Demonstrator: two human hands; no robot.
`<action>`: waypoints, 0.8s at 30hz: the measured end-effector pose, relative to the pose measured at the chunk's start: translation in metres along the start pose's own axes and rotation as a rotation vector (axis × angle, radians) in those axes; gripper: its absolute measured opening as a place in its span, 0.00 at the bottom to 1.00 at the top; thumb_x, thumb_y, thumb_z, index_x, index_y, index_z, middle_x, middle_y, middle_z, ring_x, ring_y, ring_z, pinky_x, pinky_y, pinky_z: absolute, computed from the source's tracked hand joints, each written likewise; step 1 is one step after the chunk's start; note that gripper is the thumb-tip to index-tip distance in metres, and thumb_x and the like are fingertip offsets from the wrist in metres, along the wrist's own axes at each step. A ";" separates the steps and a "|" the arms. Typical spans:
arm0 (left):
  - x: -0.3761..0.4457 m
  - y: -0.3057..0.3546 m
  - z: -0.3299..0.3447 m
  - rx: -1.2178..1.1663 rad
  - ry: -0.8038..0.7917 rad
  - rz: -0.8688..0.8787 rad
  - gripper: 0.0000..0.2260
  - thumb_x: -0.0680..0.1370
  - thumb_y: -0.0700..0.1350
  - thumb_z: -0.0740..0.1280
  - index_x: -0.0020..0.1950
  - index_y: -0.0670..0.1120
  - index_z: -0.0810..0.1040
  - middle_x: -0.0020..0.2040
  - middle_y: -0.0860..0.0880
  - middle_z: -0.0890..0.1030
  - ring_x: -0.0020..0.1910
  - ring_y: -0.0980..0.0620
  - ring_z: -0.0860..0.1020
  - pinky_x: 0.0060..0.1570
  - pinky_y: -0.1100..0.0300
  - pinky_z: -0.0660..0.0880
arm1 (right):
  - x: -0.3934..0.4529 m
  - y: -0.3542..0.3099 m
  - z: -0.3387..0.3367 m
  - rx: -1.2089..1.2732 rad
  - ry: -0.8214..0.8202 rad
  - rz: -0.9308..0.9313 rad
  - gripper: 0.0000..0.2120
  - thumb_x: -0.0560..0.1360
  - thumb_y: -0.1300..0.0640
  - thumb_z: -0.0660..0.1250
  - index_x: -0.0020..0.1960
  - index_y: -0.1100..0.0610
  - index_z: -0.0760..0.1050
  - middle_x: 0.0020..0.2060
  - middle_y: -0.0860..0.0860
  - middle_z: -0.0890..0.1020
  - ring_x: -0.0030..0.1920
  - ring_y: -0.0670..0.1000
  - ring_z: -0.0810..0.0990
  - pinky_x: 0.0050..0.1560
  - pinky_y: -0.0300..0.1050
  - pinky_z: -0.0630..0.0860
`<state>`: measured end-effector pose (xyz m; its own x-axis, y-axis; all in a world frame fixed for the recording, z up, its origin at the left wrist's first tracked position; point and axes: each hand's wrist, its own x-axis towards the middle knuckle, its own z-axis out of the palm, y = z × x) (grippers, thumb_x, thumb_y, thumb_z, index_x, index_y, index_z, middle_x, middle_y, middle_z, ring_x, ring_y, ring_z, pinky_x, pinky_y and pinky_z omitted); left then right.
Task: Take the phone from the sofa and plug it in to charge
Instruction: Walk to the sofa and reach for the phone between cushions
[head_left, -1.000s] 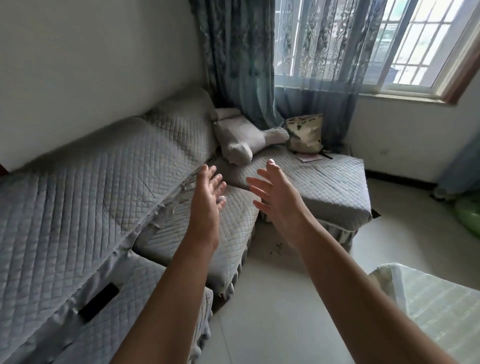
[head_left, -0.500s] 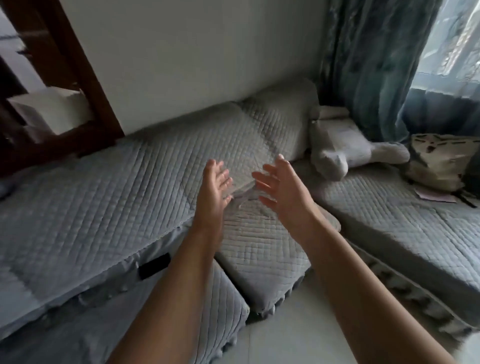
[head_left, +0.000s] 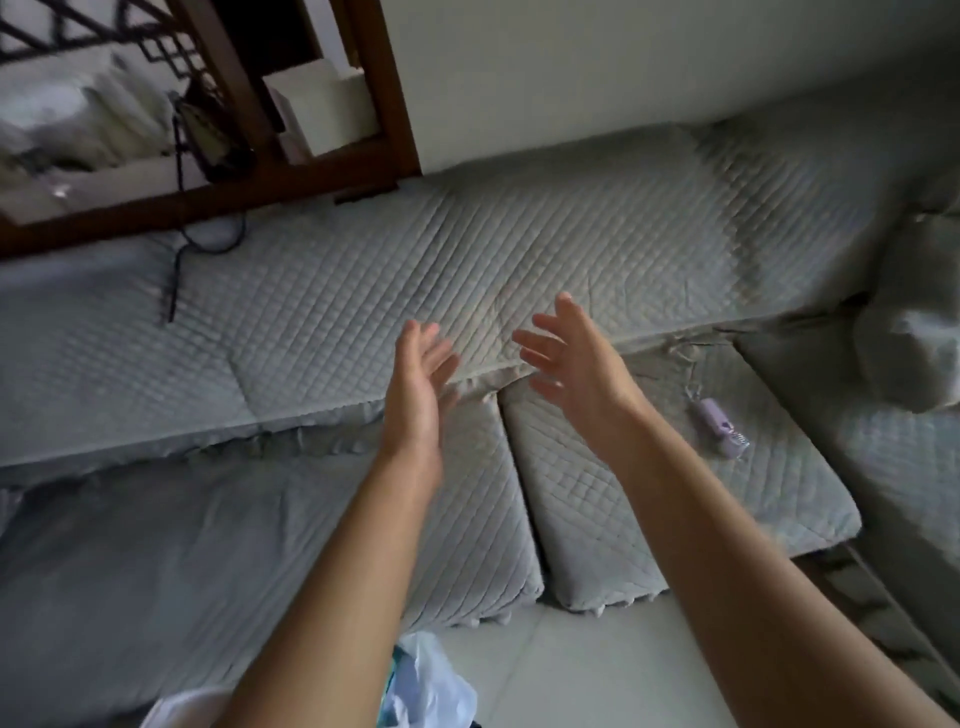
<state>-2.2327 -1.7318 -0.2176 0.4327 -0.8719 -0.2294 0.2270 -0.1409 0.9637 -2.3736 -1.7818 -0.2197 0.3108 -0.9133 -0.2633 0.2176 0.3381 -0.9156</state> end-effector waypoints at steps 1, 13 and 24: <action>0.000 0.002 -0.007 -0.007 0.032 0.003 0.24 0.79 0.64 0.52 0.66 0.53 0.75 0.64 0.52 0.78 0.61 0.57 0.77 0.63 0.53 0.70 | 0.004 0.001 0.005 -0.004 -0.037 0.011 0.34 0.76 0.35 0.54 0.73 0.56 0.63 0.68 0.54 0.75 0.69 0.53 0.71 0.68 0.53 0.66; 0.025 -0.008 -0.058 -0.067 0.196 -0.031 0.24 0.77 0.67 0.55 0.63 0.55 0.78 0.63 0.54 0.79 0.61 0.56 0.77 0.66 0.49 0.70 | 0.040 0.020 0.058 -0.164 -0.228 0.048 0.35 0.74 0.33 0.53 0.74 0.53 0.63 0.65 0.48 0.76 0.64 0.48 0.73 0.65 0.48 0.69; 0.125 0.034 -0.034 -0.014 -0.039 0.088 0.28 0.77 0.67 0.51 0.70 0.53 0.72 0.68 0.54 0.75 0.65 0.58 0.73 0.67 0.51 0.67 | 0.111 -0.020 0.074 -0.175 -0.047 -0.020 0.32 0.75 0.34 0.55 0.73 0.52 0.65 0.67 0.51 0.75 0.66 0.50 0.72 0.67 0.49 0.68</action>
<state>-2.1413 -1.8300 -0.2187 0.4173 -0.8982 -0.1381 0.2022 -0.0564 0.9777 -2.2751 -1.8729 -0.2083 0.3516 -0.9066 -0.2335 0.0610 0.2711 -0.9606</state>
